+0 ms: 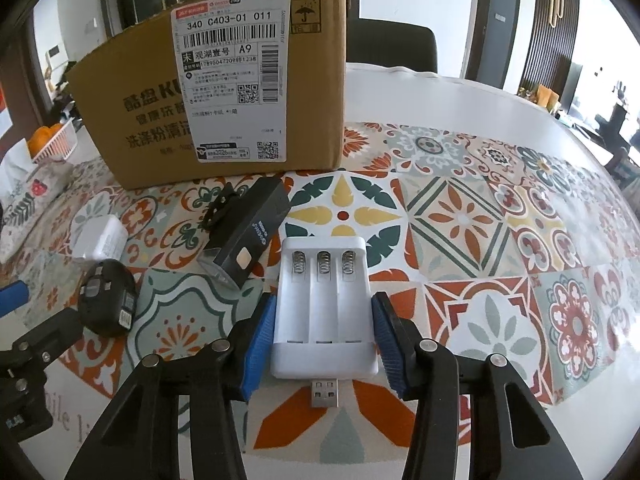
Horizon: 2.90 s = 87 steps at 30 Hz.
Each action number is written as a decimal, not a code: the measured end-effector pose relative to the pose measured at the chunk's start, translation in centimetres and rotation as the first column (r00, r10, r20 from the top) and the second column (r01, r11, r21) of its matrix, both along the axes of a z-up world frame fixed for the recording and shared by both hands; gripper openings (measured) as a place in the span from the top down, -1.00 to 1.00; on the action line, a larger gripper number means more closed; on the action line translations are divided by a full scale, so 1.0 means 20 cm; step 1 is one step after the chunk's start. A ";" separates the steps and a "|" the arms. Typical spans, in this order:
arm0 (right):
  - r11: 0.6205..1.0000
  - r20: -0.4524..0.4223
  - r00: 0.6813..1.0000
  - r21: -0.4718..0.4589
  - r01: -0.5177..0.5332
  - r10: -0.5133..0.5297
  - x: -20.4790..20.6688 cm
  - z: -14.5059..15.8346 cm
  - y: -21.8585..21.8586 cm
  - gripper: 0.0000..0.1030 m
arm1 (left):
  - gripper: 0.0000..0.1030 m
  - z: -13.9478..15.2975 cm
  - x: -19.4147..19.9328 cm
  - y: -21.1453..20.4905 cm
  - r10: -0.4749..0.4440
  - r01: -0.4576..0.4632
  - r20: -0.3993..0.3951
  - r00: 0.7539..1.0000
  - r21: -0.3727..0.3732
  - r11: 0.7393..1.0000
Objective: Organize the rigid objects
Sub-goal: 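Grasp the white battery charger with the right gripper while the left gripper grasps the black round puck, then lift and carry the battery charger and black puck over the box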
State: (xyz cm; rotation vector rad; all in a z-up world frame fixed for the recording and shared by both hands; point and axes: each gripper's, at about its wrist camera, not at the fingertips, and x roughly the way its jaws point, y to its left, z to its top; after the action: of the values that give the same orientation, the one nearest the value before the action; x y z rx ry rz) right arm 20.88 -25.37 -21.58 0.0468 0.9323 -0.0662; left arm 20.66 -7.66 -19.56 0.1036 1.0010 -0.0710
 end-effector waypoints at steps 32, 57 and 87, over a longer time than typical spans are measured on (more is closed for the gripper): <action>1.000 0.004 1.000 0.023 0.004 -0.004 -0.04 0.10 -0.06 0.06 | -0.23 -0.19 0.14 -0.10 -0.046 0.038 -0.077 0.996 -0.097 0.995; 0.999 0.004 1.000 0.029 -0.029 0.029 -0.12 0.17 0.04 0.06 | -0.11 -0.06 0.03 -0.02 -0.094 0.091 -0.029 0.995 -0.105 0.990; 0.997 0.185 0.981 0.038 -0.061 0.052 -0.16 0.65 0.13 0.06 | -0.11 0.49 -0.03 0.09 -0.106 0.136 0.192 0.976 -0.154 0.979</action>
State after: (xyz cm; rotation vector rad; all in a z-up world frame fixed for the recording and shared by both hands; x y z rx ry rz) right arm 17.64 -22.82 -8.49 0.0659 0.7498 0.0112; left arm 20.12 -5.84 -9.82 0.0181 0.8006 -0.2526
